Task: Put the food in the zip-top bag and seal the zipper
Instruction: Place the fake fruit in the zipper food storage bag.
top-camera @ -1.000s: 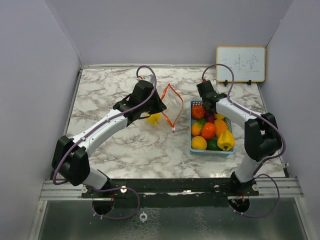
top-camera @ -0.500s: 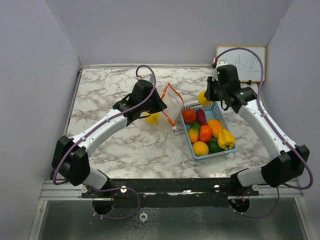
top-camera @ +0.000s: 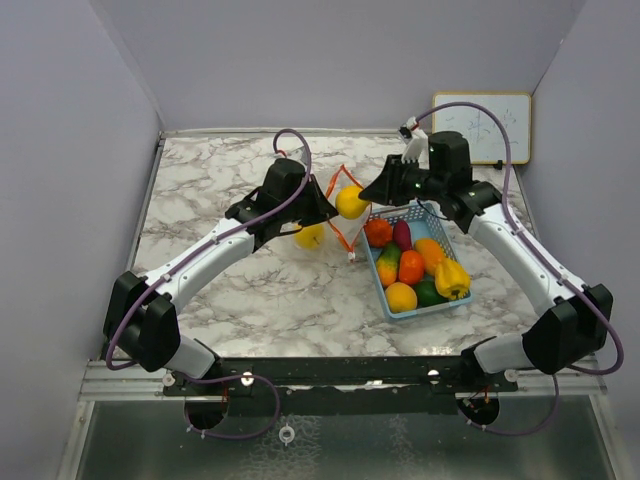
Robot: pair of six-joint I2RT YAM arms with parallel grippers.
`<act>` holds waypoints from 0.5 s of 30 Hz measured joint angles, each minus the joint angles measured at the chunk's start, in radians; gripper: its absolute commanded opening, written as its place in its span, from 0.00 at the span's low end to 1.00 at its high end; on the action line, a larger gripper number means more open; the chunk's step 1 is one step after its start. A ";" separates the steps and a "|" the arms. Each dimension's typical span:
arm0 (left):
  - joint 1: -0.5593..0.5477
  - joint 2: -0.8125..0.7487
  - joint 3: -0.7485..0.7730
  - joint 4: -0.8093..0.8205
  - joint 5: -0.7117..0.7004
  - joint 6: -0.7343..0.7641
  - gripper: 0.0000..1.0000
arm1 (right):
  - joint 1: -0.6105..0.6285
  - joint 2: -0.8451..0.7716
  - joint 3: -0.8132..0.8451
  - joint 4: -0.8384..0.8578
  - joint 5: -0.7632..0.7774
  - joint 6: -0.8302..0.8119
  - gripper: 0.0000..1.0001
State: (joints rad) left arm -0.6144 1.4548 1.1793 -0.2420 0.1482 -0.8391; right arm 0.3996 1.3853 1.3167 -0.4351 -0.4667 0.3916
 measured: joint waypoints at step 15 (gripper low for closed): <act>0.006 0.002 -0.004 0.017 0.039 -0.013 0.00 | 0.020 0.031 -0.040 -0.047 0.161 0.016 1.00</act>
State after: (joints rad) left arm -0.6079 1.4567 1.1751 -0.2249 0.1875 -0.8516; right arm 0.4194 1.4158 1.2766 -0.4820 -0.3054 0.4072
